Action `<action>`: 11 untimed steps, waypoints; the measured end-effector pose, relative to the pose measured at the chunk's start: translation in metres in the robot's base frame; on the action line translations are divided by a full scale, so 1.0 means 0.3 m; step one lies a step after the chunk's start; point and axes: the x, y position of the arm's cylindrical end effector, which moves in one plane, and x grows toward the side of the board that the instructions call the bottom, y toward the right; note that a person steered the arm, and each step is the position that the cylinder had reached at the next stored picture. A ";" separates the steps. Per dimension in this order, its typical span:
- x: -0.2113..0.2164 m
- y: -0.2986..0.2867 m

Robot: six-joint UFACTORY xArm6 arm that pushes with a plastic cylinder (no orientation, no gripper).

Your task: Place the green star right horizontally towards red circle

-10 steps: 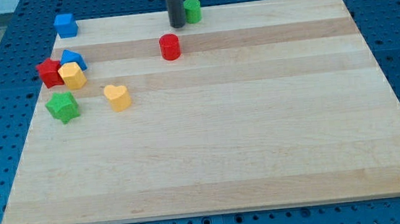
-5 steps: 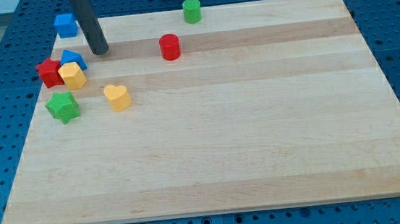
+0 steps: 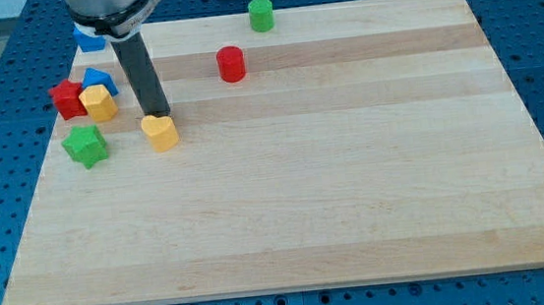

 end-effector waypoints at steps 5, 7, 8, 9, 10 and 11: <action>0.255 -0.458; 0.158 -0.260; 0.096 -0.114; -0.022 -0.058; -0.083 0.032; -0.047 0.099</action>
